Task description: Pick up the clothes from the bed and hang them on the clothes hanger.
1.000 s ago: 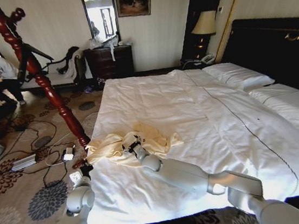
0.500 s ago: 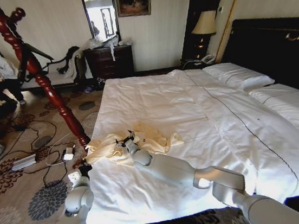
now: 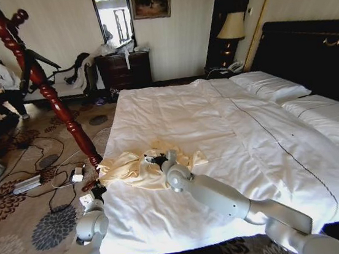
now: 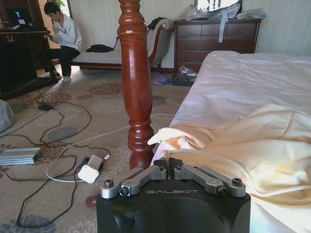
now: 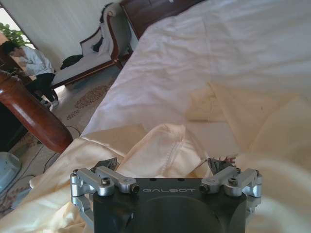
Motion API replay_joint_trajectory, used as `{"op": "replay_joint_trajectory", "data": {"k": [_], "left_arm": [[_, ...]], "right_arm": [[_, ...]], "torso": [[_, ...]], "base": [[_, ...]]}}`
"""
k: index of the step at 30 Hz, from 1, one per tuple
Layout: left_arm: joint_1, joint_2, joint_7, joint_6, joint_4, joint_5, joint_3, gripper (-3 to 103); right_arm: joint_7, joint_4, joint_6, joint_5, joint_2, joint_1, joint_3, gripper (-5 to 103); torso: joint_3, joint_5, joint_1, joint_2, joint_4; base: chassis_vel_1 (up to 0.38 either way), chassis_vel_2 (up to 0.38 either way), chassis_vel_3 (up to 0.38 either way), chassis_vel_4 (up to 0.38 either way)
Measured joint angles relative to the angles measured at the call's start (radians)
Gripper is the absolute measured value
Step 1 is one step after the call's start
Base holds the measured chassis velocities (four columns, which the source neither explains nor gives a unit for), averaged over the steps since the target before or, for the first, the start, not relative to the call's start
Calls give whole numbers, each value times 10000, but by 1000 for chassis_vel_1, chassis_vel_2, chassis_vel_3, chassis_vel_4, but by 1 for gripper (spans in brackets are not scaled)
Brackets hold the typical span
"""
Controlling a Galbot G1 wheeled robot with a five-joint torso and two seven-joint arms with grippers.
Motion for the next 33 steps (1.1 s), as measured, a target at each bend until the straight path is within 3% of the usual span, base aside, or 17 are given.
{"op": "replay_joint_trajectory", "data": {"k": [6, 17, 22, 23, 28, 32, 33], "left_arm": [[190, 11, -19, 6, -123, 18, -104, 2], [325, -33, -35, 5, -269, 41, -209, 2], [329, -41, -41, 4, -271, 44, -214, 2], [329, -35, -42, 2, -271, 45, -219, 2], [296, 0, -45, 1, -247, 38, -224, 2], [216, 19, -46, 0, -166, 27, -214, 2], [216, 19, -46, 0, -166, 27, -214, 2]], "right_arm": [[332, -387, -9, 304, 377, 96, 124, 103], [544, -1181, 3, 279, 845, 221, 277, 95], [524, -1490, 139, 227, 1026, 273, 415, 80], [503, -1615, 214, 218, 1098, 276, 481, 70], [477, -1773, 304, 231, 1193, 274, 585, 59], [462, -1791, 347, 294, 1195, 235, 644, 37], [462, -1791, 347, 294, 1195, 235, 644, 37]], "torso": [[0, -2, 0, 0, 2], [1, -2, 0, 0, 0], [1, -3, 0, 0, 0], [0, -3, 0, 0, 0], [1, -3, 1, 0, 0], [0, -2, 0, 0, 0], [0, -2, 0, 0, 0]], "base": [[0, 0, 0, 0], [0, 0, 0, 0], [0, 0, 0, 0], [0, 0, 0, 0], [0, 0, 0, 0], [0, 0, 0, 0], [0, 0, 0, 0]]}}
